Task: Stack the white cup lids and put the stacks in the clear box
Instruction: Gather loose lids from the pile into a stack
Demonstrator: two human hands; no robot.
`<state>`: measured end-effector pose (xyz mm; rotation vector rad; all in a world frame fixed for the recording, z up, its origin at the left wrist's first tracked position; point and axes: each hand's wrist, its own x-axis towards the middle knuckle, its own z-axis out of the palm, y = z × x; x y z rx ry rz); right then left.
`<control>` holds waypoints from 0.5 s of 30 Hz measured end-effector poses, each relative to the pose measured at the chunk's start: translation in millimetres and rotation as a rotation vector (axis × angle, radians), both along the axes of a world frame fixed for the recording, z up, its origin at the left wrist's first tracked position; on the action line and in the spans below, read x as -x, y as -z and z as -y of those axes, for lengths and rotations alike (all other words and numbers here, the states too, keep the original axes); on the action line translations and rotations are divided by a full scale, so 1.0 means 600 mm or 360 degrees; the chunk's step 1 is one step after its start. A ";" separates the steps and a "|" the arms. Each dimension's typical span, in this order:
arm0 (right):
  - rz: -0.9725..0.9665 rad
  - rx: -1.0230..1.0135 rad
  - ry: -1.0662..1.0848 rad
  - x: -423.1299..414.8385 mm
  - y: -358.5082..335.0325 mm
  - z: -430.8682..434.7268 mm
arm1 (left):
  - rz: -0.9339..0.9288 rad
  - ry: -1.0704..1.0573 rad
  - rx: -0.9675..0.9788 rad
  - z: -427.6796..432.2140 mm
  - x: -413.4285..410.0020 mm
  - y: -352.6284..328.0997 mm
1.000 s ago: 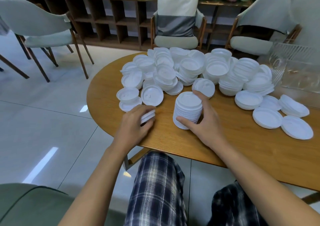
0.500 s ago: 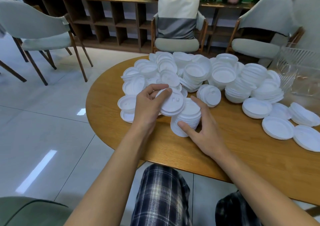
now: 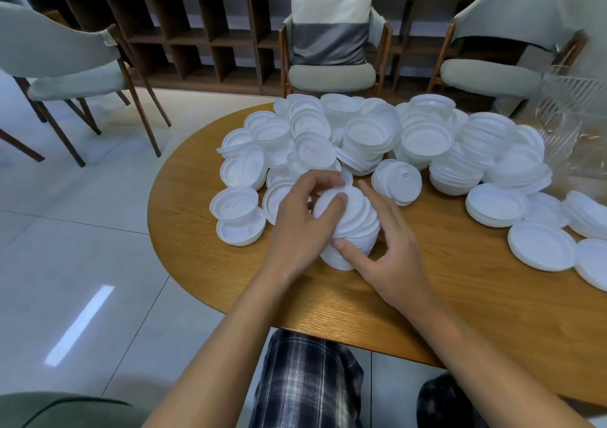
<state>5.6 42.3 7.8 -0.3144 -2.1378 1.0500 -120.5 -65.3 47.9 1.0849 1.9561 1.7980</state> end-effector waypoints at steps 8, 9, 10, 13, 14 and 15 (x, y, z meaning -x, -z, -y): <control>0.0011 0.0006 -0.0029 0.000 0.004 -0.001 | -0.0227 0.0539 0.0365 0.050 0.034 -0.044; 0.0005 0.0016 -0.0030 0.000 0.003 -0.001 | -0.0280 0.0535 0.0406 0.051 0.036 -0.047; -0.0003 0.0026 -0.0027 0.000 0.003 0.000 | -0.0336 0.0519 0.0438 0.051 0.037 -0.049; -0.0022 0.0097 -0.0019 -0.001 0.005 0.001 | -0.0576 0.0342 0.0420 0.045 0.037 -0.048; -0.0027 0.0146 -0.0023 -0.001 0.005 0.002 | -0.0675 0.0256 0.0387 0.042 0.036 -0.044; -0.0027 0.0199 -0.0027 -0.002 0.007 0.002 | -0.0757 0.0176 0.0362 0.038 0.035 -0.039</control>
